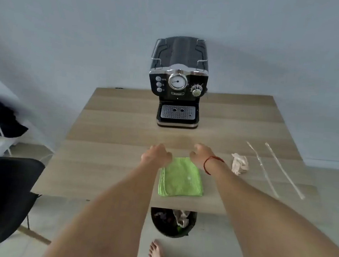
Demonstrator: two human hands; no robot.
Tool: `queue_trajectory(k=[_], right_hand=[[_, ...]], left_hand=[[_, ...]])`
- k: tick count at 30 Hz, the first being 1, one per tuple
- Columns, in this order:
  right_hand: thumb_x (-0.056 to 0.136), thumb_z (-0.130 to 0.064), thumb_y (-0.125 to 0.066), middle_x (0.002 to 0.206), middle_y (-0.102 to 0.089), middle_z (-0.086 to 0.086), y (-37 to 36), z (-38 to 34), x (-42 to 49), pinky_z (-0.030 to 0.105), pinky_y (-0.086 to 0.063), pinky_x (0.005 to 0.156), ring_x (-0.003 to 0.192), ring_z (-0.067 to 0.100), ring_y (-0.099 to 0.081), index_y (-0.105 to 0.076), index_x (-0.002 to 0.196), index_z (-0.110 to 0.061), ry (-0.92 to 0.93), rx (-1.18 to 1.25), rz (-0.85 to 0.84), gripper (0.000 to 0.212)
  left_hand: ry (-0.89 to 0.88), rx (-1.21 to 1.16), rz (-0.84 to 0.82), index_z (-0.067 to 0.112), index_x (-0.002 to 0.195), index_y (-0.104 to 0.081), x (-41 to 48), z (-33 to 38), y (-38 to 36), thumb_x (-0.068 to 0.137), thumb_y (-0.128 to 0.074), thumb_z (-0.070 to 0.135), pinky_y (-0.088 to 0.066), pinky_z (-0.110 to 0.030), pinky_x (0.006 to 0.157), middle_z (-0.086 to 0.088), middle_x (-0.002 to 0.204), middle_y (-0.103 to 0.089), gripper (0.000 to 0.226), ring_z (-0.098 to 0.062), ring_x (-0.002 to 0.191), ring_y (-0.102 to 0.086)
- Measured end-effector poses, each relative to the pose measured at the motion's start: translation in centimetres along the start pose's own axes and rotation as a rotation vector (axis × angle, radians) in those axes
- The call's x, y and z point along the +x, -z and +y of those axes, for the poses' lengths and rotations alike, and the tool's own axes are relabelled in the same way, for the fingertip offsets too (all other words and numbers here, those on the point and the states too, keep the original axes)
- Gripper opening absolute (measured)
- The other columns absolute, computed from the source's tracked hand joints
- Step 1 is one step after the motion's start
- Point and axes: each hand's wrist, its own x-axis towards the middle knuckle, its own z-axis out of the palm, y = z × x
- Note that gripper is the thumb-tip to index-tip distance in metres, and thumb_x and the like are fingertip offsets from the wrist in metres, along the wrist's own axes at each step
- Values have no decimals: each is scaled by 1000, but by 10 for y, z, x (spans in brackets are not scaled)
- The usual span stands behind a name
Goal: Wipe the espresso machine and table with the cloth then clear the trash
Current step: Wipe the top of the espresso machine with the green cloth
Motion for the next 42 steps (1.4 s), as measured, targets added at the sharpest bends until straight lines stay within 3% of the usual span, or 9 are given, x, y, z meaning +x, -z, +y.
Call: queue_trajectory(k=[6,10,13,15,18,22,26,34,42], right_hand=[[88,-25,-58,130,-51,14,-53,39,7,38,-49,91,114,33,-56,-40,133,-6,-311,28,6,52],[85,-25,-63,122,-60,11,-70,50,8,34,-50,86,108,29,-60,-48,125,-6,-389,74,-45,47],[88,-32,-60,119,-63,11,-75,51,2,30,-47,79,106,27,-61,-56,120,-8,-383,76,-133,41],[91,-35,-55,125,-59,13,-68,44,-1,33,-47,85,112,30,-58,-51,125,-6,-352,127,-115,45],[94,-28,-52,129,-55,17,-35,18,4,37,-45,94,118,35,-54,-45,129,-5,-254,270,59,43],[96,-24,-49,122,-58,19,35,-30,3,36,-43,90,112,36,-56,-48,120,-4,-15,325,267,31],[96,-26,-48,119,-58,18,99,-74,-4,36,-42,88,110,35,-56,-49,117,-2,152,327,414,31],[94,-25,-48,116,-60,16,159,-132,8,39,-49,87,103,35,-59,-49,115,-7,196,297,492,27],[92,-18,-49,119,-57,16,171,-152,62,35,-45,84,106,35,-58,-47,115,-7,126,260,502,26]], left_hand=[[165,-165,-107,0,116,-53,13,-18,-69,90,-58,24,-51,-32,67,-7,97,-56,36,-23,84,-60],[262,-373,-89,2,126,-40,26,-20,-91,84,-66,16,-55,-35,84,-11,117,-54,51,-27,103,-58],[229,-315,-154,0,123,-48,23,-19,-102,92,-56,21,-53,-40,93,-15,121,-57,39,-31,110,-59],[199,-319,-157,-1,128,-48,18,-14,-99,95,-46,26,-50,-41,97,-16,122,-56,42,-31,112,-57],[89,-426,39,-4,127,-47,11,7,-65,99,-41,26,-47,-36,94,-21,123,-57,42,-37,114,-55],[-103,-493,371,-2,116,-49,-2,46,13,97,-43,24,-44,-39,84,-23,114,-59,33,-39,107,-56],[-208,-580,495,3,108,-47,-10,78,83,97,-42,26,-48,-41,82,-19,109,-59,26,-37,100,-57],[-229,-529,545,3,120,-47,5,104,163,94,-48,27,-48,-41,89,-17,120,-56,35,-34,109,-55],[-273,-474,483,3,117,-49,61,104,197,87,-53,13,-45,-34,81,-13,115,-57,31,-29,101,-54]])
